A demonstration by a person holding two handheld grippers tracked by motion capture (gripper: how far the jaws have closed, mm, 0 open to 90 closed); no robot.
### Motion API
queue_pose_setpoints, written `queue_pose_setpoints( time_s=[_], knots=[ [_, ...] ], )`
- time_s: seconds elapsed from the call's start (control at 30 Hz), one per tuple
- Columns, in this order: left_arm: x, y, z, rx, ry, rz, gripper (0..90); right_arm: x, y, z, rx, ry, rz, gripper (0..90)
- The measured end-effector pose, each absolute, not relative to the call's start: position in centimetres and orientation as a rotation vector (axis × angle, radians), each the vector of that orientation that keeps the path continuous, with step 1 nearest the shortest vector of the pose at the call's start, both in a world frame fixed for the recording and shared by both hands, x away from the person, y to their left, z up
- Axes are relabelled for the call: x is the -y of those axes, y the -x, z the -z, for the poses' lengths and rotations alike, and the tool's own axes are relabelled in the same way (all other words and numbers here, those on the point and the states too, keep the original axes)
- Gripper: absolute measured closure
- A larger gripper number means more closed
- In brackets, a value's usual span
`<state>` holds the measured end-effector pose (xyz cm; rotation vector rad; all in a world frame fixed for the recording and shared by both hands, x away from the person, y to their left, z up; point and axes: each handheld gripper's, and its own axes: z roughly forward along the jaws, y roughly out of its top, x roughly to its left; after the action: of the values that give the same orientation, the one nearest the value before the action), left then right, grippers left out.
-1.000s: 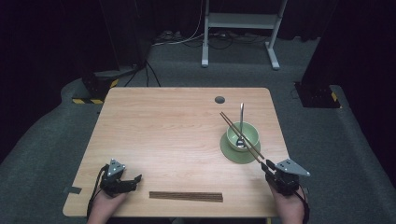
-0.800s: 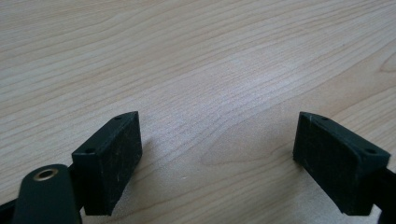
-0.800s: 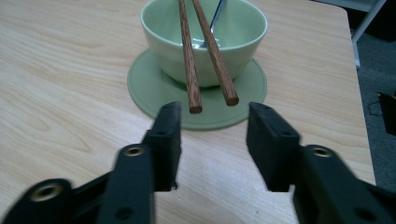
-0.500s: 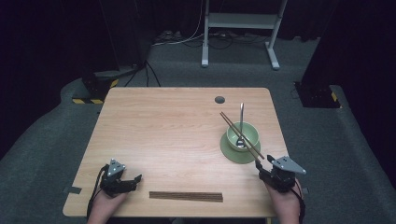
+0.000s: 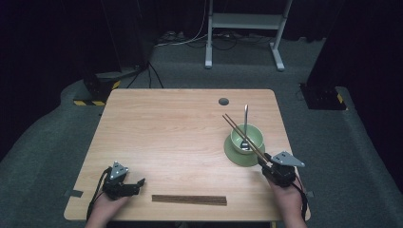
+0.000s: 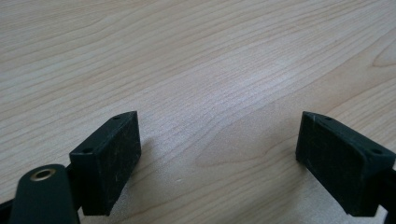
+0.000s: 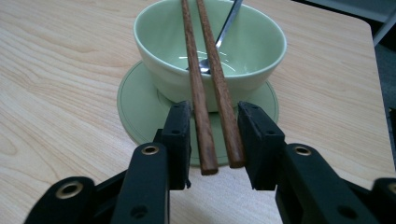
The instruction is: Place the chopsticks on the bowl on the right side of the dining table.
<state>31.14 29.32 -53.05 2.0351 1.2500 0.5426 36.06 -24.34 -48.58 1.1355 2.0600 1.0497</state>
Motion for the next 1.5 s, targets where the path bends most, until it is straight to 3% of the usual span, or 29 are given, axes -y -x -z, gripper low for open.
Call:
queue_pose_setpoints(
  time_s=[0.2,0.33,1.17,1.5],
  knots=[
    [-29.2,-31.3,52.9,-1.259,-2.047,-0.539,13.4,23.8,-36.1,48.4,-2.071,-1.097,-1.053,76.0],
    [-29.2,-31.5,52.8,-1.274,-2.056,-0.52,12.4,23.7,-35.9,48.4,-2.078,-1.082,-1.052,76.2],
    [-27.9,-32.4,51.8,-1.246,-1.96,-0.531,14.9,23.3,-34.7,48.4,-2.114,-1.041,-1.09,76.0],
    [-26.6,-33.1,51.0,-1.214,-1.99,-0.527,15.6,23.1,-34.6,48.4,-2.099,-1.05,-1.08,67.9]
  ],
)
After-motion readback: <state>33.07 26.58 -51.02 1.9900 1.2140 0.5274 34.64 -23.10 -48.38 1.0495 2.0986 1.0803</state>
